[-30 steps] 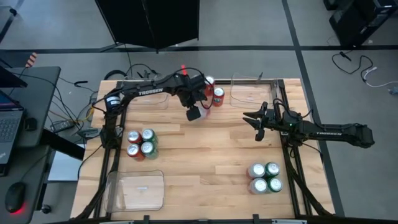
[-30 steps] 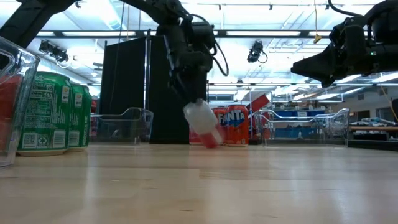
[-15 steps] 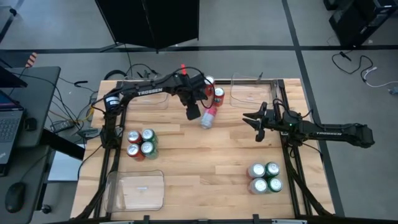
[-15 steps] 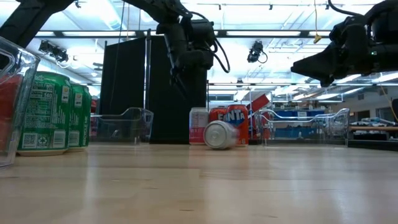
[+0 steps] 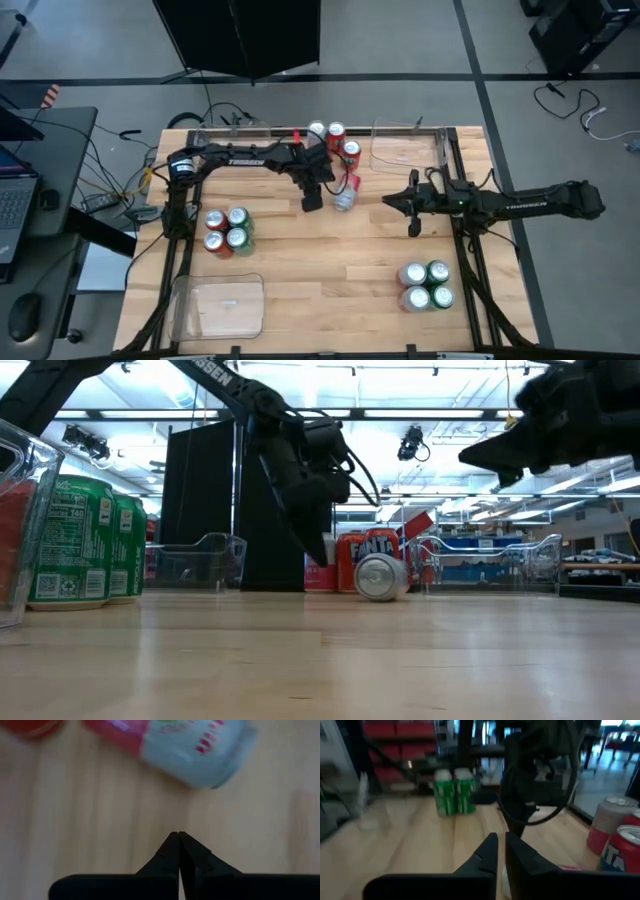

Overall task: Sort soda cans
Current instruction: Put the pink-white soda can into the top left transparent bin

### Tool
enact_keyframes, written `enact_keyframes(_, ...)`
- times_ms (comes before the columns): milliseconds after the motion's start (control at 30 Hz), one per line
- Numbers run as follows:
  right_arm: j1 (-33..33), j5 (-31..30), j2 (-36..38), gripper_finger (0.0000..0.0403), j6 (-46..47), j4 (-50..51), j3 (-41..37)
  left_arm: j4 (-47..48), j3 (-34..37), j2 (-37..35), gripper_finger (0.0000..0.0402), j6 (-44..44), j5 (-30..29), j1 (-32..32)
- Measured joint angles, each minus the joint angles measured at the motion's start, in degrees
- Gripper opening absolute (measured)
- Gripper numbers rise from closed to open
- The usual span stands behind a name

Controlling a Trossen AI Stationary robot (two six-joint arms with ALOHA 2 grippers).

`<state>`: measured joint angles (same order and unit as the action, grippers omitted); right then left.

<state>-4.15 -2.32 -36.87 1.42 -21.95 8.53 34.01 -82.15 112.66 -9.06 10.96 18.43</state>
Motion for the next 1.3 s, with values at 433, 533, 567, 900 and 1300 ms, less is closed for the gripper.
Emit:
enact_keyframes(433,3.1,-5.7,-24.6,0.0143,-10.6,42.3,31.9,-19.8,16.6,-14.9,0.0001,-3.7,1.3,-1.3)
enact_keyframes(533,3.1,-5.8,-30.2,0.0208,-15.0,47.6,38.2,-25.8,23.2,-22.4,0.0001,-2.4,1.3,-1.3)
enact_keyframes(567,3.1,-5.8,-32.2,0.0229,-16.3,48.8,39.9,-27.5,25.4,-24.8,0.0001,-2.3,1.3,-1.3)
enact_keyframes(900,3.1,-11.2,-49.7,0.0329,-32.3,63.6,49.5,-31.2,41.0,-42.9,0.0001,2.0,-1.0,-1.4)
enact_keyframes(1300,2.0,-15.7,-63.1,0.0311,-37.0,66.5,50.1,-33.7,47.9,-46.9,0.0001,2.2,-2.8,-1.4)
